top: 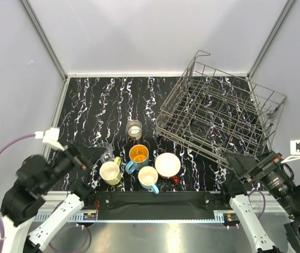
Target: Load the cups into the dish rack
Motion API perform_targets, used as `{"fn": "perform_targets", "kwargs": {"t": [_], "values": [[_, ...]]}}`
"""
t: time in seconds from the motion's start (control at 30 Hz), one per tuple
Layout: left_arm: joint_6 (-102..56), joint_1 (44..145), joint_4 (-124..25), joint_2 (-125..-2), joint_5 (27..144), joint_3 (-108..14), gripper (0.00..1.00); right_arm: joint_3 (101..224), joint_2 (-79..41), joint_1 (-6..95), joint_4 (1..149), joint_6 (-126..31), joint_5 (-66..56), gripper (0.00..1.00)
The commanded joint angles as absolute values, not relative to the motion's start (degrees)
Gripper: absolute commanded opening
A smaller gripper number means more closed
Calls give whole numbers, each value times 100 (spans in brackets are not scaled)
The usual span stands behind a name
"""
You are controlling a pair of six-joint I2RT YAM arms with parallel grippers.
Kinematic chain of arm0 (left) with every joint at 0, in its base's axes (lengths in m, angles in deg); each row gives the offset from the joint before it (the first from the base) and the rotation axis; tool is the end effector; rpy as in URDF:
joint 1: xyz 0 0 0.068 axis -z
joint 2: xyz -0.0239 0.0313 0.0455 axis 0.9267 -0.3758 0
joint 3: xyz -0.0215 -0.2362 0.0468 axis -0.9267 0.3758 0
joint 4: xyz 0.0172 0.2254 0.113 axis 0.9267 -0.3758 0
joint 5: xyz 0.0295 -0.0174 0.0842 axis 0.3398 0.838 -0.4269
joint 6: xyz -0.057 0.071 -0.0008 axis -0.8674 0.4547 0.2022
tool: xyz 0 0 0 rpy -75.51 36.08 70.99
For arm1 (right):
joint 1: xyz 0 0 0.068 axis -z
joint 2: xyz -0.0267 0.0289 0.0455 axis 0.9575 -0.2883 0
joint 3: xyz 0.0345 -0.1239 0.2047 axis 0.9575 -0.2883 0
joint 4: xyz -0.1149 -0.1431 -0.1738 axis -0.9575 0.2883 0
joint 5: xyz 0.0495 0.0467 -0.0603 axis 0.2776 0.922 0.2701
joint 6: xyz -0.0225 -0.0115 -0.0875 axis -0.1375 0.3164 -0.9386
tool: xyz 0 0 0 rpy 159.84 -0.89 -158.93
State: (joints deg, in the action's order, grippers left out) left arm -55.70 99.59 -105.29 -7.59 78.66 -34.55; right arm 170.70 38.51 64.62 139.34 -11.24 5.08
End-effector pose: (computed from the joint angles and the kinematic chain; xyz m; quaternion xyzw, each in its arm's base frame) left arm 0.0781 -0.0508 0.3517 -0.0799 0.7818 -0.3902 0.4798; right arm 0.0183 0.0282 0.4290 0.1122 0.7242 0.3946 0.5544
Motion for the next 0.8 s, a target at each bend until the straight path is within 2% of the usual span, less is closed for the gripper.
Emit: {"fn": "perform_targets", "kwargs": {"t": [0.0, 0.07, 0.1, 0.13, 0.23, 0.4, 0.5, 0.57, 0.77], "values": [[-5365, 9975, -10546, -145, 7490, -3822, 99, 16858, 4093, 6454, 13607, -693, 1214, 100], [-5375, 9975, -10353, 75, 7339, -3760, 99, 16132, 4418, 6454, 12730, -280, 1750, 100], [-5418, 9975, -10335, 154, 7304, -3725, 99, 15857, 4472, 6446, 12361, -209, 2528, 100], [-5427, 9975, -10439, 120, 7251, -3742, 99, 15637, 4437, 6454, 11896, -61, 2797, 100], [-5375, 9975, -11078, -519, 7233, -4022, 99, 15309, 3922, 6454, 12599, -444, 3081, 100], [-5024, 9975, -11662, -1865, 7312, -4278, 99, 15862, 2988, 6454, 14726, -2052, 1986, 100], [-4901, 9975, -11618, -2489, 7426, -4129, 99, 16091, 2689, 6454, 14958, -2414, 1675, 100], [-4839, 9975, -11391, -2988, 7540, -3981, 93, 16082, 2452, 6454, 15011, -2354, 1221, 100], [-4689, 9983, -11135, -3430, 7559, -3900, 87, 15854, 2320, 6454, 14809, -2335, 620, 100]]}}
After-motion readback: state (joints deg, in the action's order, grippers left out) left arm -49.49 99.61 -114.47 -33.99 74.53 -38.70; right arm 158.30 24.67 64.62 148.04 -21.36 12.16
